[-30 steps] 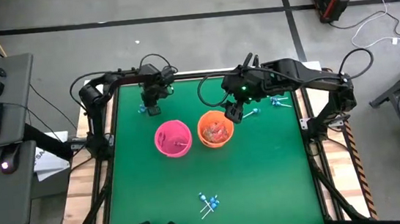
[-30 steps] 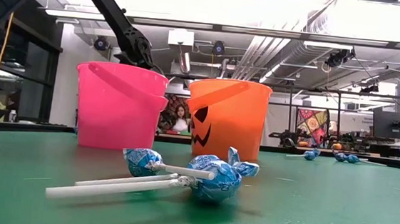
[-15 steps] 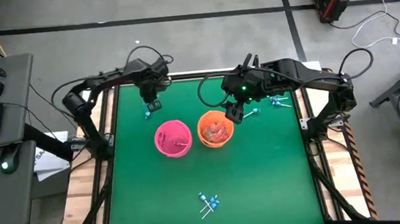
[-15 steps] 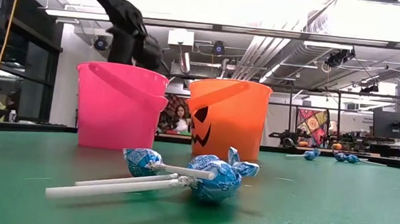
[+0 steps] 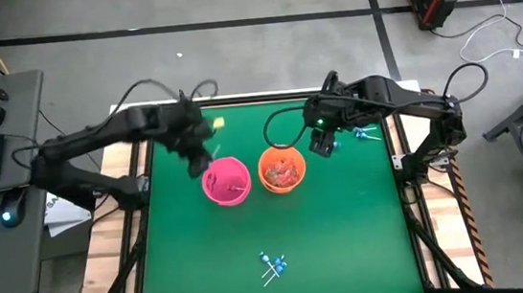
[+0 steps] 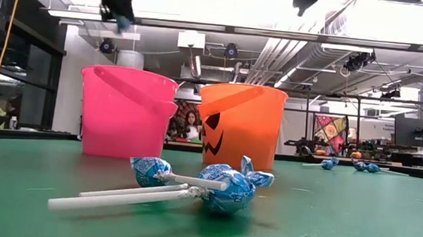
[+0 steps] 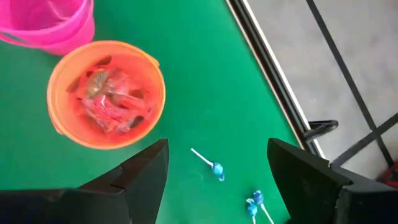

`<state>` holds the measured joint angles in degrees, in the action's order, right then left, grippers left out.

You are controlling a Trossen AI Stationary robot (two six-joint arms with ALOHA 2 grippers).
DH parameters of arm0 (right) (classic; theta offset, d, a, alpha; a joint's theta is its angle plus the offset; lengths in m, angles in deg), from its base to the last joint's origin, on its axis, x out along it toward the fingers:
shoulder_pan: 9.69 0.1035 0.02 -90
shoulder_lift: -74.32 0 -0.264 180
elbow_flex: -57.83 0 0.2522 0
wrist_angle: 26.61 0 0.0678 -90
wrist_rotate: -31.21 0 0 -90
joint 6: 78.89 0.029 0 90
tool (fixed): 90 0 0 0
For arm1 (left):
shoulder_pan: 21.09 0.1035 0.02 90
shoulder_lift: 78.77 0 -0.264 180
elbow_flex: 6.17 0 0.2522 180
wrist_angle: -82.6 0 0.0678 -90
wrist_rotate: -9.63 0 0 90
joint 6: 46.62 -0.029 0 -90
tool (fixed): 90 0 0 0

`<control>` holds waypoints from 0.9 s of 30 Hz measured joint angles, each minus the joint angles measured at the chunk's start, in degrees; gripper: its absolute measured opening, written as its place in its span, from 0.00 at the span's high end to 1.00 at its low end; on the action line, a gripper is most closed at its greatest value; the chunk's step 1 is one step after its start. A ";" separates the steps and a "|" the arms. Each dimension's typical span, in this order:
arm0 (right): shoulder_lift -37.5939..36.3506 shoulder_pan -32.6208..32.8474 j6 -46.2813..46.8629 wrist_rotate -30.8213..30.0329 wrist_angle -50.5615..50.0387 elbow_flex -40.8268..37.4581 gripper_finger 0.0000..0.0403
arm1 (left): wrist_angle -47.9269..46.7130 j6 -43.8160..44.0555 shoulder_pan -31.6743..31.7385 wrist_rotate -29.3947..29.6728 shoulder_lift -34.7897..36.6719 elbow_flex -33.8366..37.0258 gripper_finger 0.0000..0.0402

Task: Sort candy by brand, put in halloween buckets
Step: Put the blue lollipop into the pink bucket

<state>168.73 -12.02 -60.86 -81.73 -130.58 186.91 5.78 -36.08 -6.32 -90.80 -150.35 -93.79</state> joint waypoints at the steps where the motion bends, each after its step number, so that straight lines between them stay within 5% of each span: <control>1: 0.00 -0.05 -0.10 0.04 0.25 0.01 0.34 | -0.42 2.54 -3.09 0.85 0.72 0.00 1.00; 5: 0.00 -0.75 -2.41 0.50 0.37 -0.01 0.34 | -0.40 10.39 -14.09 4.93 -0.25 0.02 1.00; 10: 0.00 -2.34 -3.34 0.81 2.32 0.01 0.34 | 0.88 13.62 -21.87 18.06 -7.39 0.11 1.00; 18: 0.00 -3.32 -7.84 2.10 6.06 -0.01 0.34 | 1.06 14.84 -21.69 24.43 -17.99 0.11 0.97; 27: 0.00 -3.32 -14.24 7.87 7.39 0.00 0.34 | 1.13 18.81 -17.54 18.31 -18.04 0.09 0.66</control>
<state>168.73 -15.34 -75.11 -73.86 -123.19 186.90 6.92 -17.27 -23.85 -72.50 -168.39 -93.71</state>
